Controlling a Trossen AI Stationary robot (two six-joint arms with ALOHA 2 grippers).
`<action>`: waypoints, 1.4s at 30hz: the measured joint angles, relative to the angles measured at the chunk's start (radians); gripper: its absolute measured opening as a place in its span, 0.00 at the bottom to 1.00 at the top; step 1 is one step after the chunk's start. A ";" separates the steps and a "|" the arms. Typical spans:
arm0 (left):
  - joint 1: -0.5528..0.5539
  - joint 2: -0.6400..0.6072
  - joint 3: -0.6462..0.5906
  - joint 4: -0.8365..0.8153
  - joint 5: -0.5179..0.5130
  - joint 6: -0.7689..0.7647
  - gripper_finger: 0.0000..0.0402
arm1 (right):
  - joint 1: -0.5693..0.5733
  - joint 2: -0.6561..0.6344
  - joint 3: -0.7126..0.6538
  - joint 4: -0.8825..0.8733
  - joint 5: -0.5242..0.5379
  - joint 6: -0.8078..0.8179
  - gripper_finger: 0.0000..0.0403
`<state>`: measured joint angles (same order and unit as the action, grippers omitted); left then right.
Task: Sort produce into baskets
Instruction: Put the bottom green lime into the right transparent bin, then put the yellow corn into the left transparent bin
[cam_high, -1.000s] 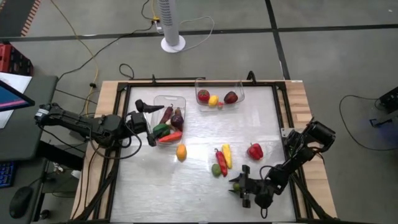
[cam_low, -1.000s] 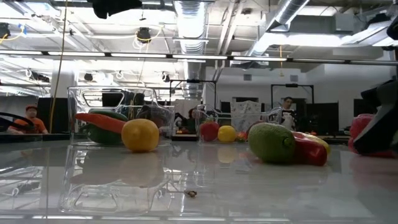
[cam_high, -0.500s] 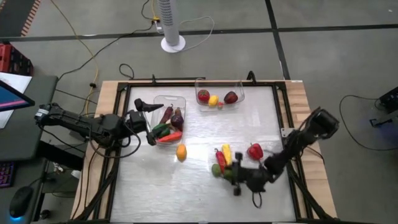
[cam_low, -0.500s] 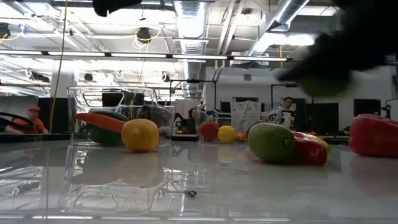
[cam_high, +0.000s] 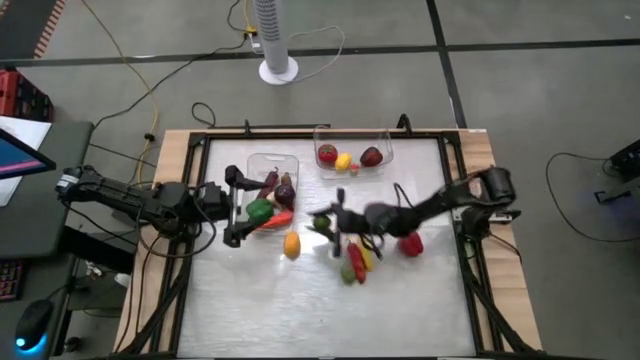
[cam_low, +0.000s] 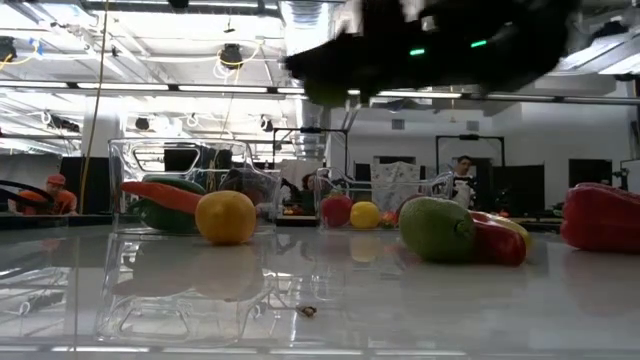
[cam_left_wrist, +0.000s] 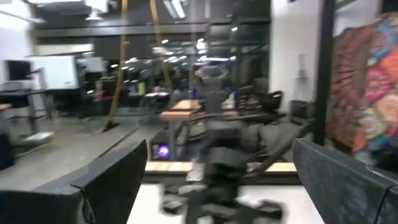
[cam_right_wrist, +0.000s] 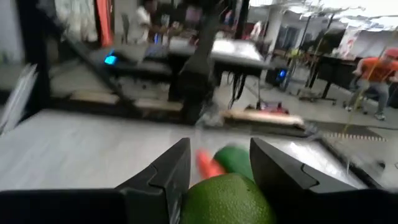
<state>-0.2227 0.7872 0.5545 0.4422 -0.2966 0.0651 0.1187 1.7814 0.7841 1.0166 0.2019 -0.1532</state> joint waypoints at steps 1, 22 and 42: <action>-0.001 0.000 0.000 0.005 0.013 0.001 0.96 | -0.029 0.025 0.035 0.004 -0.040 0.016 0.47; -0.001 -0.002 0.000 -0.051 -0.076 0.046 0.96 | -0.393 0.035 0.421 -0.604 0.085 -0.073 0.45; 0.000 -0.002 0.000 -0.084 -0.110 0.023 0.96 | -0.596 -0.136 0.421 -1.195 -0.079 0.027 0.67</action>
<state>-0.2230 0.7849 0.5545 0.3584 -0.4065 0.0879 -0.4775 1.6458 1.2053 -0.1782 0.1228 -0.1257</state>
